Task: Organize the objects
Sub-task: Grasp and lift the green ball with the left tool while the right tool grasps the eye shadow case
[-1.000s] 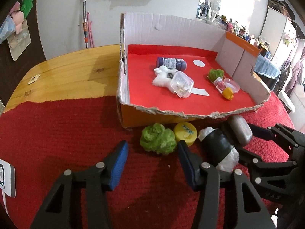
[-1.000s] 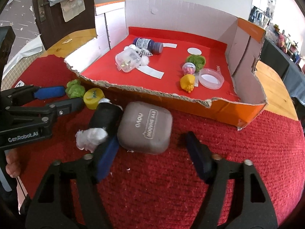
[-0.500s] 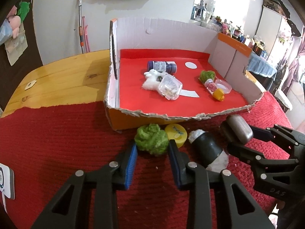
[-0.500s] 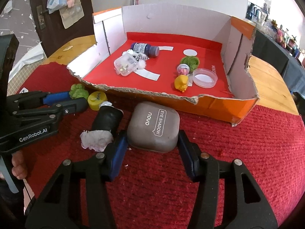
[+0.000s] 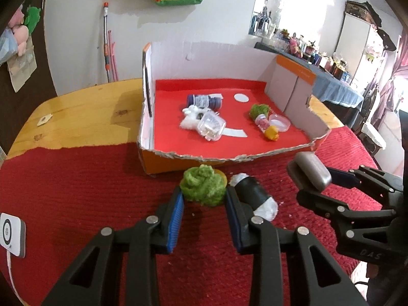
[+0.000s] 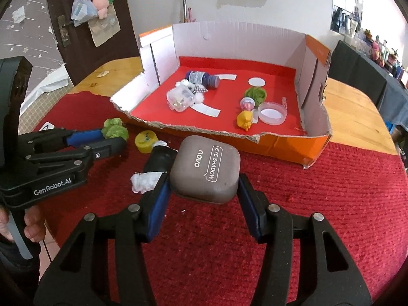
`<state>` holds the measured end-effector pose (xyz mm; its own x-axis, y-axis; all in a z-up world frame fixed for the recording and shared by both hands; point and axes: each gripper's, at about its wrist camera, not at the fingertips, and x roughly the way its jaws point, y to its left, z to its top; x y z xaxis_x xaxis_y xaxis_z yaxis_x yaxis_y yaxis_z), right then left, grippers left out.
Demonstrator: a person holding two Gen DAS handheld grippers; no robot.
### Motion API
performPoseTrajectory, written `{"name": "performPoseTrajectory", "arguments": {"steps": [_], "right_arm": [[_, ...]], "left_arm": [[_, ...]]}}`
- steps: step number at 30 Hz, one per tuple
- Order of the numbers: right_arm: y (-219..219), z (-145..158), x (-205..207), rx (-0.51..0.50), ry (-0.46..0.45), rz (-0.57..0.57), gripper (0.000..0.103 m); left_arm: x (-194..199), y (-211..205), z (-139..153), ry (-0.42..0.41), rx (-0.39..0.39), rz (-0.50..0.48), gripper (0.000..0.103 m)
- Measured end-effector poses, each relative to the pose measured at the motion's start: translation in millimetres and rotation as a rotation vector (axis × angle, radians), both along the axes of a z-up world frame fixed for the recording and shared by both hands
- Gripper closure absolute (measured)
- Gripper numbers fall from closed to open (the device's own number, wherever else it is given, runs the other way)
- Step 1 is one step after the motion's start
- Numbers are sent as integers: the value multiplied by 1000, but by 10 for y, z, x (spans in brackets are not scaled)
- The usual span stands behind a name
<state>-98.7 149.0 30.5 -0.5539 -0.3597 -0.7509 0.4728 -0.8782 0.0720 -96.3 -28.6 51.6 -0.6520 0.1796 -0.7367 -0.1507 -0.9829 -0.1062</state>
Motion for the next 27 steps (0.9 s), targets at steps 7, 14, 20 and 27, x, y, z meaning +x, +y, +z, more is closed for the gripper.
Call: {"name": "performPoseTrajectory", "arguments": {"steps": [7, 14, 20, 27], "right_arm": [[9, 88, 66, 0, 16, 9, 52], [-16, 80, 91, 6, 11, 24, 52], [-69, 98, 147, 2, 20, 52, 52], [-94, 229, 275, -11, 65, 88, 53]], "left_arm": [[86, 84, 174, 31, 35, -31, 69], [131, 240, 367, 59, 78, -98, 69], [118, 441, 462, 66, 104, -191, 69], [36, 600, 340, 31, 53, -234, 70]]}}
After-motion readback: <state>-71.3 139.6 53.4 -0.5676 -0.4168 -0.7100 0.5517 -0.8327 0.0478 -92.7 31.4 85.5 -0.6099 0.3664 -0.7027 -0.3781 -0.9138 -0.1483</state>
